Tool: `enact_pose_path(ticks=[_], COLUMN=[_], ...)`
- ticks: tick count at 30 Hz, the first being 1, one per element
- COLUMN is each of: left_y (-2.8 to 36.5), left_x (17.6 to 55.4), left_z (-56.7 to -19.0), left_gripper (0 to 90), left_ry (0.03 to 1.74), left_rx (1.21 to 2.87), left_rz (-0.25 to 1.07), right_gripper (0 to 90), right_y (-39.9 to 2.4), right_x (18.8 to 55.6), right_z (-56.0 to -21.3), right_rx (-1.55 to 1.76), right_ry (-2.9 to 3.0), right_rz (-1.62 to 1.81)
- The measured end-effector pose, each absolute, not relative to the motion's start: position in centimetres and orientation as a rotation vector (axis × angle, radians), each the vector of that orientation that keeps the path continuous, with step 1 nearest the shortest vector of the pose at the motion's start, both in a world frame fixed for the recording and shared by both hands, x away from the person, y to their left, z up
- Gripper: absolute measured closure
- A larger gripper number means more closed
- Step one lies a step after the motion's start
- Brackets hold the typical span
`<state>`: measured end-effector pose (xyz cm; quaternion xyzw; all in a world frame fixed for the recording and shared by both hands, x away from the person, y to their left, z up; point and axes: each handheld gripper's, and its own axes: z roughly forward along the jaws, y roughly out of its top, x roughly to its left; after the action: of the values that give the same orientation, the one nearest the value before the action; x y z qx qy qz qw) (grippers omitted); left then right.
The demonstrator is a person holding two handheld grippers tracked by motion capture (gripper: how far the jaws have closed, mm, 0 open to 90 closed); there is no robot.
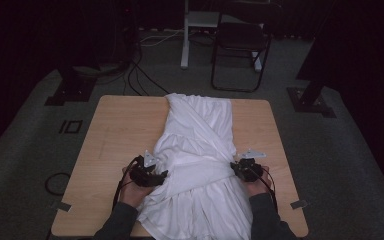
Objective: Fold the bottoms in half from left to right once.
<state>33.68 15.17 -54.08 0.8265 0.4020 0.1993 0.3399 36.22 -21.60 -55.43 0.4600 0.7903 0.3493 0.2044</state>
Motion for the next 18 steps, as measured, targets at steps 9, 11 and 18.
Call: enact_pose_path(ticks=[9,11,18], left_y=[13.6,13.3,13.0], left_x=[35.3,35.6,39.3], left_z=[-54.4,-54.3,-54.0], left_gripper=[65.6,72.5,84.0], left_ry=[1.039,1.034,1.095], left_rx=[2.258,2.273,2.318], left_rz=[0.563,0.591,0.719], right_gripper=[81.8,82.1,83.5], right_y=[-21.4,-21.5,-21.4], right_x=[36.9,37.1,39.6], right_z=[-55.9,-55.9,-55.8], right_rx=[1.307,1.313,1.347], right_ry=[2.202,2.198,2.166], right_rz=[0.955,0.954,0.939])
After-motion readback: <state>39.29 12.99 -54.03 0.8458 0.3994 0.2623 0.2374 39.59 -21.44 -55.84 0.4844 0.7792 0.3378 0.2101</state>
